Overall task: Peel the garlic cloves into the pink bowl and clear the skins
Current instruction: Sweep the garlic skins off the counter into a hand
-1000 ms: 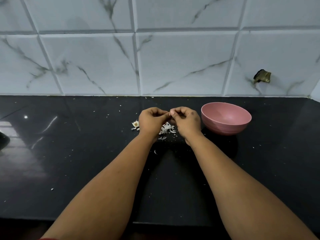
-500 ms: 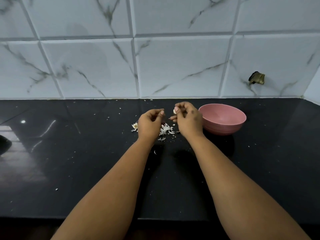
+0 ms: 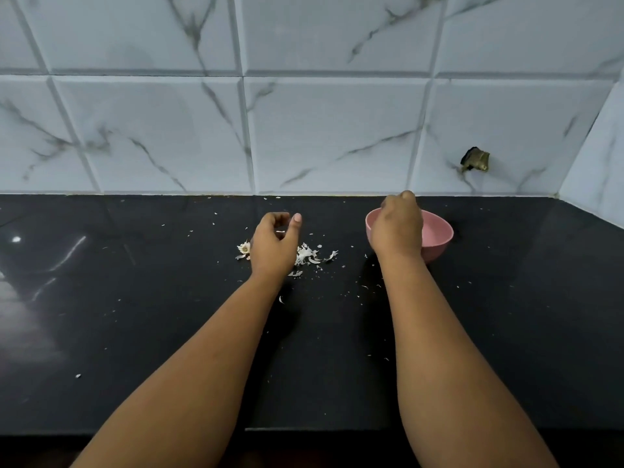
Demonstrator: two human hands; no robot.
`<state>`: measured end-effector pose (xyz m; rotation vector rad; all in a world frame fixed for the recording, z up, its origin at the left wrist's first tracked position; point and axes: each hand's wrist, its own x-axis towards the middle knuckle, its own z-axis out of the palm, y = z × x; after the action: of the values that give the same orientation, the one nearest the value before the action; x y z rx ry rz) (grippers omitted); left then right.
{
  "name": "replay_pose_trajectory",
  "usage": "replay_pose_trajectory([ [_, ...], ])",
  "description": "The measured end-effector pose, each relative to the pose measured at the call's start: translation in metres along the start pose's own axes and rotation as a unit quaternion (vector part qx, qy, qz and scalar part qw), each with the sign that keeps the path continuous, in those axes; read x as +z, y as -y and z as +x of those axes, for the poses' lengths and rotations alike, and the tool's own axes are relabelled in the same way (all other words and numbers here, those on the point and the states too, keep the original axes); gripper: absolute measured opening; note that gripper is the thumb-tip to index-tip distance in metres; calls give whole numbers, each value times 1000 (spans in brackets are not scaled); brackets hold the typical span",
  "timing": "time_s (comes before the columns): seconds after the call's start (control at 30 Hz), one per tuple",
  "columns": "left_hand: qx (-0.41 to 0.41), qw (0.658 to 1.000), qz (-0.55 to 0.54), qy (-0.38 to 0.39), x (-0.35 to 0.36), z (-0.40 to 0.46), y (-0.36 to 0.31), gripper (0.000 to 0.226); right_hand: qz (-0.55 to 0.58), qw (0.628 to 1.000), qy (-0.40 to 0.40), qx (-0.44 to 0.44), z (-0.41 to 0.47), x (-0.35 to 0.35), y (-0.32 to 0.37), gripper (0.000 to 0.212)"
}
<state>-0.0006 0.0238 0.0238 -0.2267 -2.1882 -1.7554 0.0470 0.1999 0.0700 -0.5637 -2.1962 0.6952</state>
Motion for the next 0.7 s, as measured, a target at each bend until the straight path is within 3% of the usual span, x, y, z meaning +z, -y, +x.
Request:
replay_pose_trajectory([
  [0.1, 4, 1000, 7, 11, 2, 3, 4, 42, -2, 999, 21, -45, -4, 2, 4, 40],
  [0.23, 11, 999, 40, -10, -1, 8, 3, 52, -8, 980, -69, -187, -6, 12, 12, 38],
  [0.3, 27, 995, 78, -52, -17, 19, -1, 44, 14, 958, -117, -260, -10, 17, 18, 23],
  [0.37, 39, 984, 95, -142, -43, 32, 0, 20, 23, 947, -108, -302, -16, 19, 24, 9],
  [0.43, 2, 975, 72, -212, -68, 43, 7, 8, 19, 949, -53, -309, -23, 24, 28, 15],
  [0.53, -63, 970, 52, -228, -86, 47, 25, 26, 26, 958, 43, -284, -30, 42, 24, 30],
  [0.6, -80, 963, 123, -226, -91, 47, 36, 27, 4, 962, 133, -240, -34, 56, 18, 38],
  [0.7, -101, 945, 273, -149, -90, 50, 51, 45, -96, 943, 295, -119, -38, 70, 9, 84],
])
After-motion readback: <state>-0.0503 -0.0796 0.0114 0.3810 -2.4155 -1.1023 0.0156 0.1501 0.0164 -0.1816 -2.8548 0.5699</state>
